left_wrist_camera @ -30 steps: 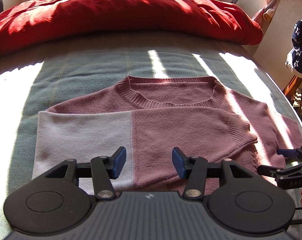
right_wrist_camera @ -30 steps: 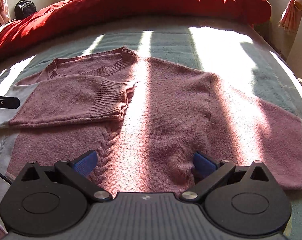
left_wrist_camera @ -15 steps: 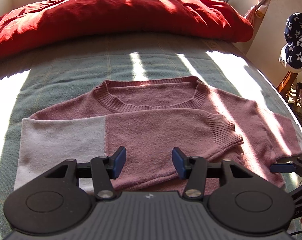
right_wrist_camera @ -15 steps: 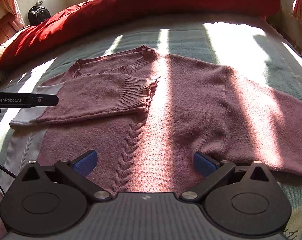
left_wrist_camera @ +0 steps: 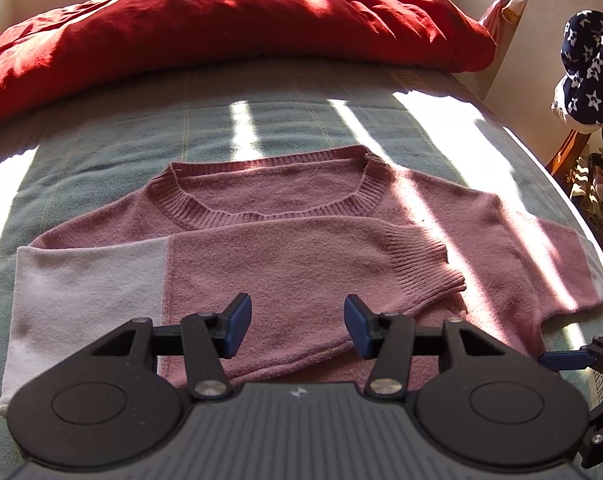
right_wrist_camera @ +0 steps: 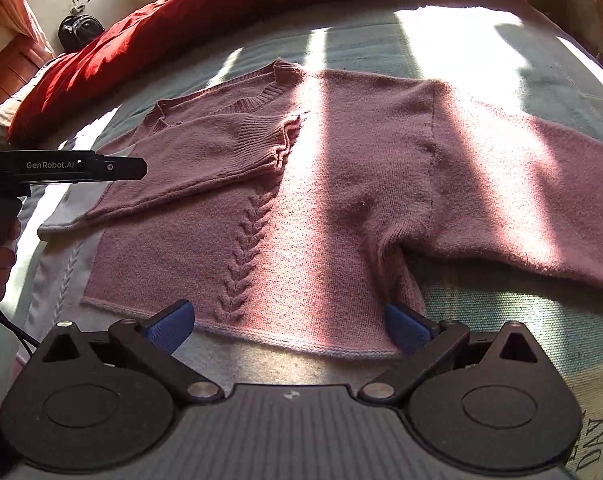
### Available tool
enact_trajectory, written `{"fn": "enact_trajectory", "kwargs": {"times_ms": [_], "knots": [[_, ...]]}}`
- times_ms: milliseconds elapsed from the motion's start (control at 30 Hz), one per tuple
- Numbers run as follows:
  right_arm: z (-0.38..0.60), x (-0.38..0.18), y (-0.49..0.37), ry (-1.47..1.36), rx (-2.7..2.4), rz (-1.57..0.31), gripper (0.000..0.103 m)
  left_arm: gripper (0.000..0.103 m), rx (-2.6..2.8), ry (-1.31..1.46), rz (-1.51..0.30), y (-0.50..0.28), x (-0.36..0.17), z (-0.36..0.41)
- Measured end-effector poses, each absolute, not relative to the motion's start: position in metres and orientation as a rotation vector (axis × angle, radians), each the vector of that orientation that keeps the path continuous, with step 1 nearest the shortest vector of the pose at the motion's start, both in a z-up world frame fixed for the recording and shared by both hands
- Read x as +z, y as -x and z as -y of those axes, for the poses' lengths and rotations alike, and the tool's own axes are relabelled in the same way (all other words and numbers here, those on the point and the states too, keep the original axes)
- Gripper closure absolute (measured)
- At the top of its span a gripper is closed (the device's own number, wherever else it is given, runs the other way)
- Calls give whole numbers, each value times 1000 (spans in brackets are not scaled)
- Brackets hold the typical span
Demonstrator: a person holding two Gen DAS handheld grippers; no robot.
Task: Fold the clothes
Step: 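Move the right gripper along the sweater toward the white sleeve cuff, then close the right gripper on the white ribbed sleeve cuff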
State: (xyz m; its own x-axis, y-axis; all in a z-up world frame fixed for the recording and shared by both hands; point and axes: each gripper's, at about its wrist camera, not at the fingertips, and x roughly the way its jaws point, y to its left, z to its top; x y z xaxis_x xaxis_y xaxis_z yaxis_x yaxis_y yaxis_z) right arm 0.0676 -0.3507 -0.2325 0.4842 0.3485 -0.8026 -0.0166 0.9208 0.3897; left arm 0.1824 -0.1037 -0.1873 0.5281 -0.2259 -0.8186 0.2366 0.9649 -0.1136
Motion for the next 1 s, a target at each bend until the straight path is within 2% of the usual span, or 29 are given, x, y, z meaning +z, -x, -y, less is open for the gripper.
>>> {"fn": "enact_trajectory", "kwargs": {"times_ms": [133, 433, 1000], "knots": [[377, -223, -62, -478, 234, -1029, 0, 52, -299, -32, -976, -184, -185, 118], [461, -211, -31, -480, 37, -1010, 0, 50, -406, -74, -975, -184, -181, 178], [633, -244, 15, -748, -287, -941, 0, 49, -524, -148, -963, -179, -182, 286]]}}
